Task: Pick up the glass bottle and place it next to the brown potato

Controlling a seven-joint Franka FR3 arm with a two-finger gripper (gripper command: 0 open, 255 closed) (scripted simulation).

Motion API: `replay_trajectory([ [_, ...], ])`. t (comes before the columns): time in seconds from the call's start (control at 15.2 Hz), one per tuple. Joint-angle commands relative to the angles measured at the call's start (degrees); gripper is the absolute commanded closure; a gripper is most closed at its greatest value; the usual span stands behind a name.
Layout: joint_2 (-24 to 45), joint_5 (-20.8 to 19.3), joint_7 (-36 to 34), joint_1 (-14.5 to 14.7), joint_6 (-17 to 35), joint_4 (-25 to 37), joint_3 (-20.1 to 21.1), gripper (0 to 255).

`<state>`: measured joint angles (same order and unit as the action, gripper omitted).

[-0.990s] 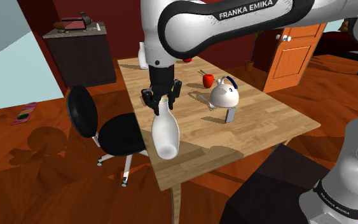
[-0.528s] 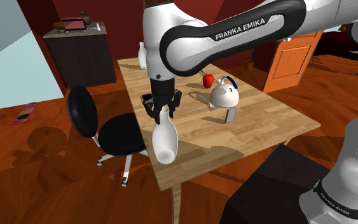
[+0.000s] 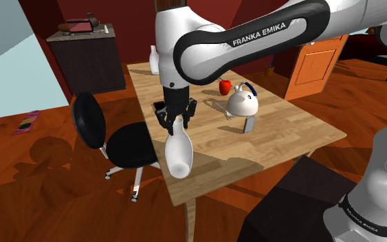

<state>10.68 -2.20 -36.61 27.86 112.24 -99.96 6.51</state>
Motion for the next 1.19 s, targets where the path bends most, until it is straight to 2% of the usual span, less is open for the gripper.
replay_trajectory([
  [0.0, 0.0, 0.0, 0.0, 0.0, 0.0, 0.0, 0.0, 0],
  [0.33, 0.0, 0.0, 0.0, 0.0, 0.0, 0.0, 0.0, 0],
  [0.59, -1.1, 0.2, 0.1, 0.1, -6.9, 5.9, 0.1, 0],
  [1.12, -1.1, 0.2, 0.1, 0.1, -6.9, 5.9, 0.1, 0],
])
